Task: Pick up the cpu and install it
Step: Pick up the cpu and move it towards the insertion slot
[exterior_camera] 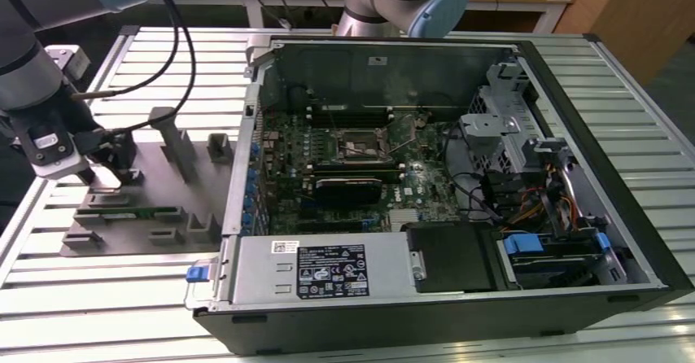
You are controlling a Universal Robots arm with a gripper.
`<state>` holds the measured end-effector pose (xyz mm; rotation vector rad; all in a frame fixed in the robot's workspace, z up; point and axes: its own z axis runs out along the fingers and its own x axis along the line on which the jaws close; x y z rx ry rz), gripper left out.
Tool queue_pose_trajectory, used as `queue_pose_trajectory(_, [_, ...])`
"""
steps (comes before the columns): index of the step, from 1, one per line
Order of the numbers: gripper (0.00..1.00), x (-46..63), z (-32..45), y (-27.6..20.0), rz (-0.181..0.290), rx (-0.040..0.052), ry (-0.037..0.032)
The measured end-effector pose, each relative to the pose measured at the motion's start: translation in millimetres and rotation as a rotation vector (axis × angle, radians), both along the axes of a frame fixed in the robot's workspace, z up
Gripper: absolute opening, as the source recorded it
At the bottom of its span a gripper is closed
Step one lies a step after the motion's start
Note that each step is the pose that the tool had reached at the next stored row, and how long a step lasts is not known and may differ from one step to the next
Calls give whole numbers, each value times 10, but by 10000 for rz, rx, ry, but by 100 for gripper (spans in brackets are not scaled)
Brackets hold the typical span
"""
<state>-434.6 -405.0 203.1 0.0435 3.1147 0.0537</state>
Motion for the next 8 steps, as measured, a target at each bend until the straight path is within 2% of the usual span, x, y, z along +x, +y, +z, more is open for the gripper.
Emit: queue_pose_trajectory(8, [55, 0, 59, 0, 0, 0, 0])
